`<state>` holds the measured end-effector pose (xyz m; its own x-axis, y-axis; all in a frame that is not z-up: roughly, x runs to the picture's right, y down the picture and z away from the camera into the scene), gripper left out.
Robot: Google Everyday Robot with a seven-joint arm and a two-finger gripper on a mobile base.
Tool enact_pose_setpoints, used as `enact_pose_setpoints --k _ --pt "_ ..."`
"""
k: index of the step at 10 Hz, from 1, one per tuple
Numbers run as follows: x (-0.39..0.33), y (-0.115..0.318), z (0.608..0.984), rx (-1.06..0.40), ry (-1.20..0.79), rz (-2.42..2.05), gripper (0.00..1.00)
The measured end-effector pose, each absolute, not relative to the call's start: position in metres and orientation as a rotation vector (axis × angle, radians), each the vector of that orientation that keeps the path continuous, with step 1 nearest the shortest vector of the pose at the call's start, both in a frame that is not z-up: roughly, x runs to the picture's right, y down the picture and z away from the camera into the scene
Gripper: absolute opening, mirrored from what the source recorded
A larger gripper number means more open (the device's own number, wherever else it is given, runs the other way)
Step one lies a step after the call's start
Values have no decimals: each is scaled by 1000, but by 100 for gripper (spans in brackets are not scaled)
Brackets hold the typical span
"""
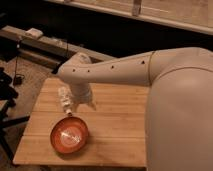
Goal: Place the bottle in the ceramic bowl
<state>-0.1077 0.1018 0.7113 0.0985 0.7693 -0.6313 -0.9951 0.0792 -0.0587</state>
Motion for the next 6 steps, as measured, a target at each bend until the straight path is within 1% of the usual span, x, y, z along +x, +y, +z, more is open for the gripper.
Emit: enact_pose_setpoints --k 2,6 --pt "-127 94 730 -540 480 1360 65" --pt "-181 63 774 -531 402 1230 65"
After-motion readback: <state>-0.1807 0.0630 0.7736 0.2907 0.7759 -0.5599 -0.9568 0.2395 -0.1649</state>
